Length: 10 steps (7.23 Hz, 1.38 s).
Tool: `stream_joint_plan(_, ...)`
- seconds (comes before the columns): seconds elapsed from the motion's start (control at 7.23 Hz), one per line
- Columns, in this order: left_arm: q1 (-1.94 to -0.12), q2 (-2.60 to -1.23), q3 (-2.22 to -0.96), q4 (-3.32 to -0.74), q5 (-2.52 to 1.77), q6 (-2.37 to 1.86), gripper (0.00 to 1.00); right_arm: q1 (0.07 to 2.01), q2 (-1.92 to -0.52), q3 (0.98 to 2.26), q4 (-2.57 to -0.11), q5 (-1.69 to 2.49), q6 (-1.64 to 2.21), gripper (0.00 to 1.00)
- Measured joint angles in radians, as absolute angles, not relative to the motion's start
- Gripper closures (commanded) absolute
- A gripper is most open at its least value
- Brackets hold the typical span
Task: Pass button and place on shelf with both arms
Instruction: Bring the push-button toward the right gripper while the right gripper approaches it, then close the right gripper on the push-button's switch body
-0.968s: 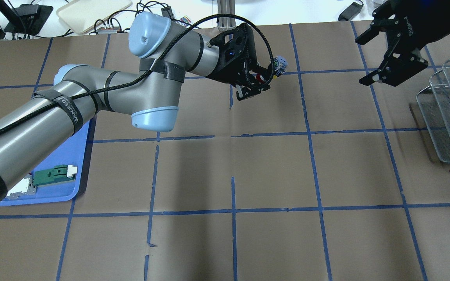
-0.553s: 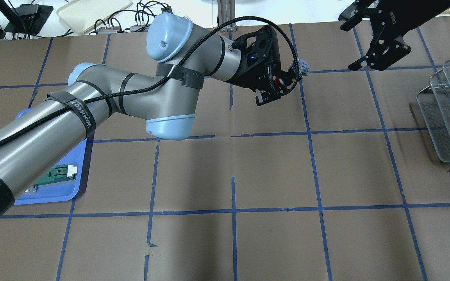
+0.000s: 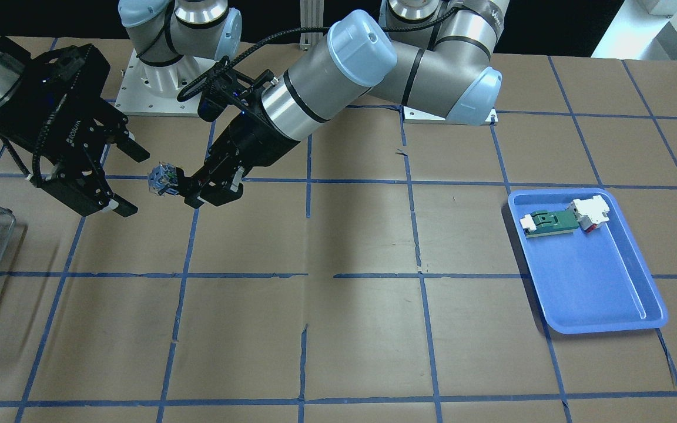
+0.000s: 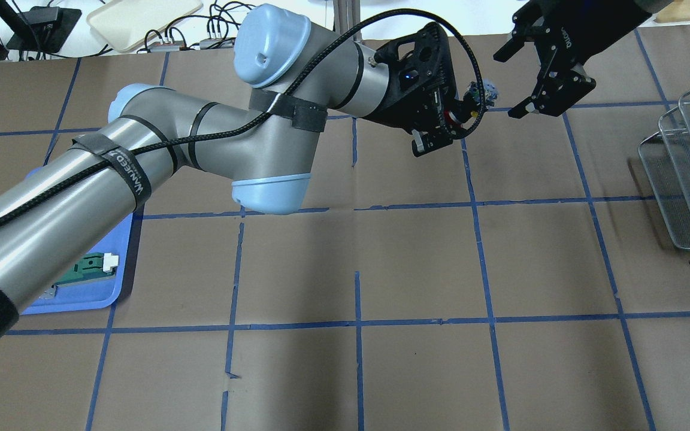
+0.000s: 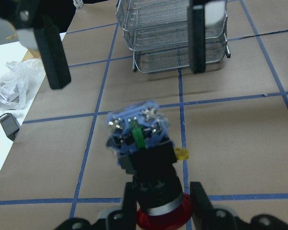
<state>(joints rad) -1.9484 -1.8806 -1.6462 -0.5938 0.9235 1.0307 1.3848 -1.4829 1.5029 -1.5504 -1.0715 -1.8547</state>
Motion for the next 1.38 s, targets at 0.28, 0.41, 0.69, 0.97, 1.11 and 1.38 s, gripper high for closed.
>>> stream_joint_plan(0.28,-1.952,-1.865,-1.645,-0.596,0.921,1.026,1.00,1.387,-1.488,1.505,-1.538,-1.066,-1.851,0.00)
stream_joint_plan(0.41,-1.952,-1.856,-1.646,-0.596,0.921,1.026,1.00,1.388,-1.497,1.505,-1.529,-1.066,-1.850,0.00)
stream_joint_plan(0.69,-1.952,-1.844,-1.647,-0.597,0.923,1.026,1.00,1.390,-1.516,1.505,-1.517,-1.058,-1.849,0.00)
stream_joint_plan(0.97,-1.951,-1.838,-1.656,-0.597,0.924,1.026,1.00,1.391,-1.533,1.505,-1.497,-1.039,-1.847,0.00)
stream_joint_plan(1.11,-1.951,-1.837,-1.660,-0.597,0.924,1.026,1.00,1.391,-1.543,1.505,-1.477,-1.023,-1.846,0.00)
stream_joint_plan(1.38,-1.951,-1.831,-1.663,-0.597,0.925,1.026,1.00,1.391,-1.552,1.508,-1.462,-1.012,-1.845,0.00)
